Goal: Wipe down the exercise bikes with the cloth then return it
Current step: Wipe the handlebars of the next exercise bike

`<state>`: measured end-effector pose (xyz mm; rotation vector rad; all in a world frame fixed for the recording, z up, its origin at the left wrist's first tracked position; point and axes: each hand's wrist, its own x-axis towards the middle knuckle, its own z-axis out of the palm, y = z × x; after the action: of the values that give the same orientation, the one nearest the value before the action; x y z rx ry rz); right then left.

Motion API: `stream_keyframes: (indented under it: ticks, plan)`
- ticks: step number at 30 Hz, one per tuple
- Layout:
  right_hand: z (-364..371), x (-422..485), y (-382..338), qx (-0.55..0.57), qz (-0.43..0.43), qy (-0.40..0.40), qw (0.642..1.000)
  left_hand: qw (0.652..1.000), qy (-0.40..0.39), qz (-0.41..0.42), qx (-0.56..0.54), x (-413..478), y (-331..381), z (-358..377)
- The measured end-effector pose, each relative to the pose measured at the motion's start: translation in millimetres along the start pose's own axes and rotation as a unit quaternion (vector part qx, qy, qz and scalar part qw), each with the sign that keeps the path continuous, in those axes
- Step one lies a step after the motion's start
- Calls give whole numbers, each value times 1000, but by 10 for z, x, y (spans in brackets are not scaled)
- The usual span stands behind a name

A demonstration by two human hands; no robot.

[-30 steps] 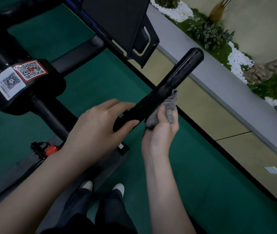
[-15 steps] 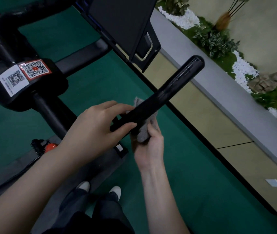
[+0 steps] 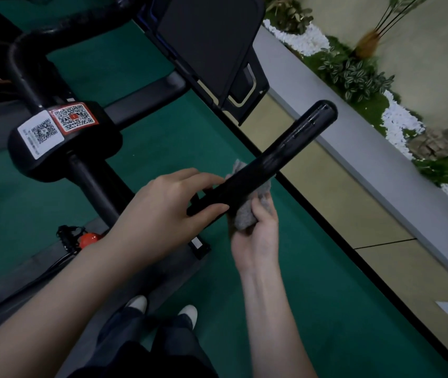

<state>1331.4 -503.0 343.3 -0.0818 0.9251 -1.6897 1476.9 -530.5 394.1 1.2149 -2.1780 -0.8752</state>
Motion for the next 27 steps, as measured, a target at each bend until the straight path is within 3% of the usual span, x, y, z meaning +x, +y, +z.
stream_keyframes:
  ticks: [4, 7, 9, 12, 16, 22, 27]
  plan:
    - [-26, -145, 42, -60, -37, 26, 997, 1000, 4, -4, 12, 15, -5, 1]
    - [18, -136, -80, -145, -183, 120, 965, 1000, 21, -14, 18, 29, 19, 21]
    - [95, -107, -168, -265, -310, 154, 900, 999, 32, -20, 28, 50, 33, 48]
    - [194, -58, -243, -443, -477, 141, 746, 999, 32, -27, 27, 78, 28, 82]
    - [285, 123, -479, -551, -591, 81, 584, 999, 28, -29, 0, 88, -6, 101]
    - [290, 108, -654, -721, -544, -145, 404, 999, 24, -26, -6, 97, -29, 115]
    - [501, 163, -972, -792, -494, -138, 332, 999, 29, -19, -4, 90, -39, 125]
